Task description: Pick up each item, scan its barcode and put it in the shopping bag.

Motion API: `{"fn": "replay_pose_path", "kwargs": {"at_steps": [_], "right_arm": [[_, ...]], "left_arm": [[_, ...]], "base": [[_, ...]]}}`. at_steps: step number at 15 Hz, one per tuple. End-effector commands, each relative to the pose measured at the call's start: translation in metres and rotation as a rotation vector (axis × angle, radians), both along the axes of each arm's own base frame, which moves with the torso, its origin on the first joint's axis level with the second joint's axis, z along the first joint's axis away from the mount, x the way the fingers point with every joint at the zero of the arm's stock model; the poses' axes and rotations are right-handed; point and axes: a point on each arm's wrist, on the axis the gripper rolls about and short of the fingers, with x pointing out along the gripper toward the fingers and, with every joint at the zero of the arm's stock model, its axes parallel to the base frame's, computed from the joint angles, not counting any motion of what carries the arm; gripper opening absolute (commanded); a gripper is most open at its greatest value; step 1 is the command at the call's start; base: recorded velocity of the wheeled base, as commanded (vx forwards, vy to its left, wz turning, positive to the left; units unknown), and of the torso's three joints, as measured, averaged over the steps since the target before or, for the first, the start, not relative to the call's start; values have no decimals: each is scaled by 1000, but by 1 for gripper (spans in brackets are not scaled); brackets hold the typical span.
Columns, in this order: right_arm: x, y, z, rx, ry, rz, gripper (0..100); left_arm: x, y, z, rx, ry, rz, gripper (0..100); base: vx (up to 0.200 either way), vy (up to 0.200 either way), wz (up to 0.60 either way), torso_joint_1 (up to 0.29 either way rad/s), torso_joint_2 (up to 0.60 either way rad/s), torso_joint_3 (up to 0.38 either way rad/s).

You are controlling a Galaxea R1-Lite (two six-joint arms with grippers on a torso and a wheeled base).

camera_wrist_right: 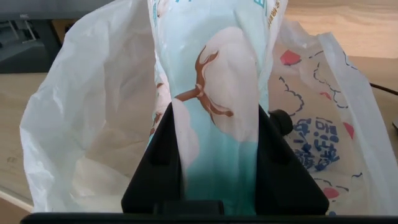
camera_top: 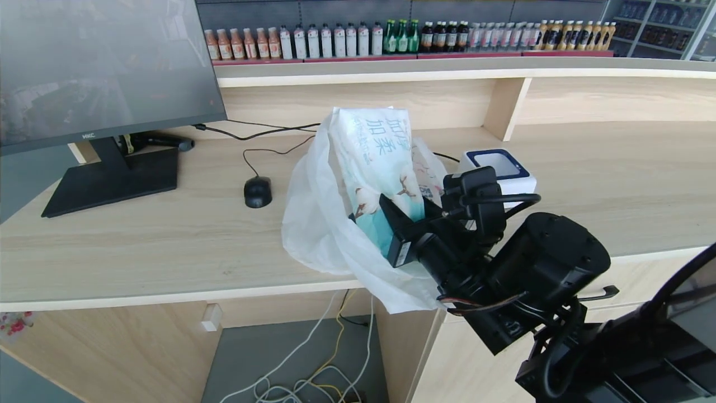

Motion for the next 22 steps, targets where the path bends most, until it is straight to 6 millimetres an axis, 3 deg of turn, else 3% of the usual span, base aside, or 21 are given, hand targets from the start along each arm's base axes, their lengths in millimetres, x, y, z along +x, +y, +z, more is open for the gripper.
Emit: {"fn": "replay_pose_path", "kwargs": {"at_steps": [1, 11, 17, 18, 22], "right_arm": [[2, 2, -5, -9, 10, 1, 0], [14, 4, -23, -46, 47, -21, 0], [17, 2, -20, -32, 36, -29, 0], [17, 2, -20, -32, 36, -29, 100], [18, 3, -16, -5, 33, -25, 100]], "left_arm": [[0, 0, 0, 0, 0, -1, 100], [0, 0, 0, 0, 0, -1, 100], [0, 0, 0, 0, 0, -1, 100], [0, 0, 0, 0, 0, -1, 100], [0, 0, 0, 0, 0, -1, 100]], "base": [[0, 0, 0, 0, 0, 0], [0, 0, 0, 0, 0, 0], [0, 0, 0, 0, 0, 0], [0, 0, 0, 0, 0, 0], [0, 0, 0, 0, 0, 0]]}}
